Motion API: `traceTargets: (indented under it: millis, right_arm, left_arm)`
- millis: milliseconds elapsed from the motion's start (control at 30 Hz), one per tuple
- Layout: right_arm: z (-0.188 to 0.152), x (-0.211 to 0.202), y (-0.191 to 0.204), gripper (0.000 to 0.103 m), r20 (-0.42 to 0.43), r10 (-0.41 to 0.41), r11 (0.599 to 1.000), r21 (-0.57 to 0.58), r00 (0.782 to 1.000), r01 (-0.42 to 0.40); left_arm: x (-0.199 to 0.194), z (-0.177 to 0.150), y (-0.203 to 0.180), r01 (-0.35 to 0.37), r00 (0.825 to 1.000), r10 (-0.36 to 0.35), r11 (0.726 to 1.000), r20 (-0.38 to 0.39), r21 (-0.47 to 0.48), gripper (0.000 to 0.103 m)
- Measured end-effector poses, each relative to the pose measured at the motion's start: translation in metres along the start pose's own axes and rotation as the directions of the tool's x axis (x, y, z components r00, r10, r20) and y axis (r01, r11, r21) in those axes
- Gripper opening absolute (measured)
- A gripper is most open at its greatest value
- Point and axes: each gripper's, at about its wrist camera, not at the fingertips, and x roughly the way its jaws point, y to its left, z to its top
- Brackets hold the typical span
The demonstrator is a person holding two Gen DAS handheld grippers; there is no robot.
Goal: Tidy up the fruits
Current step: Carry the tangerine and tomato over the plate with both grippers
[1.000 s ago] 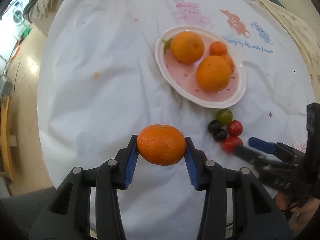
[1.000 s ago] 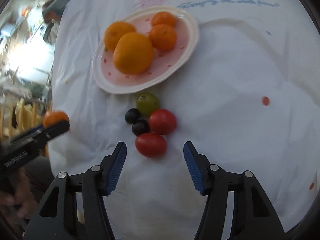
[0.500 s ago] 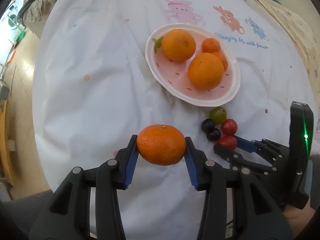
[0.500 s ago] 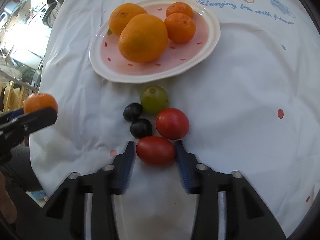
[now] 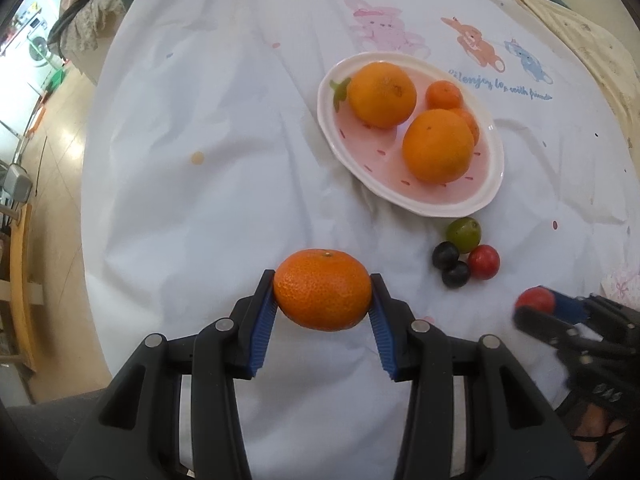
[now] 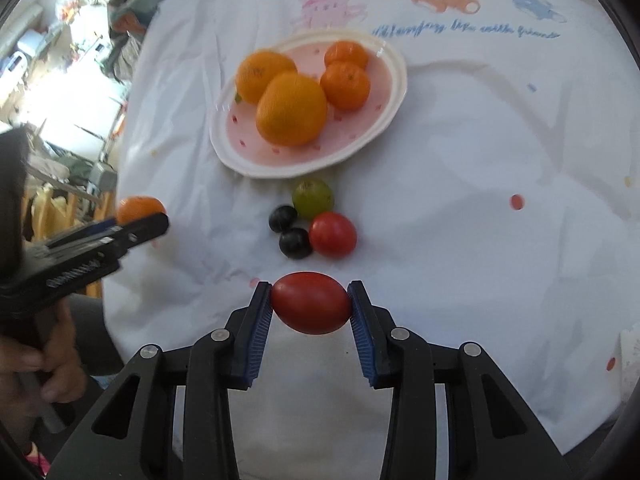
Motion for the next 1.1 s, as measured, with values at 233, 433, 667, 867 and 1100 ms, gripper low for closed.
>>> traceTargets:
  millis: [233, 433, 667, 867, 1100]
  right_arm:
    - [0.004, -0.028, 0.002, 0.040, 0.082, 0.031, 0.999, 0.020, 0.996, -0.033]
    - [0.020, -0.049, 0.002, 0.040, 0.171, 0.076, 0.996, 0.036, 0.982, -0.083]
    - [0.044, -0.065, -0.010, 0.040, 0.208, 0.098, 0.992, 0.052, 0.973, -0.111]
    - [0.073, -0.064, -0.012, 0.040, 0.221, 0.091, 0.994, 0.044, 0.971, -0.103]
    - [0.112, -0.056, -0.009, 0.040, 0.219, 0.081, 0.996, 0.018, 0.972, -0.087]
  left_arm:
    - [-0.006, 0.001, -0.004, -0.019, 0.999, 0.018, 1.000, 0.050, 0.021, 0.040]
    - [-0.009, 0.008, -0.002, -0.034, 0.996, 0.034, 0.999, 0.080, 0.007, 0.040]
    - [-0.036, 0.039, 0.009, -0.008, 0.996, 0.011, 1.000, 0.091, -0.029, 0.040]
    - [-0.033, 0.064, 0.004, -0.003, 0.996, 0.004, 1.000, 0.084, -0.007, 0.040]
    - [-0.015, 0.090, -0.006, 0.001, 0.998, -0.003, 1.000, 0.067, 0.017, 0.040]
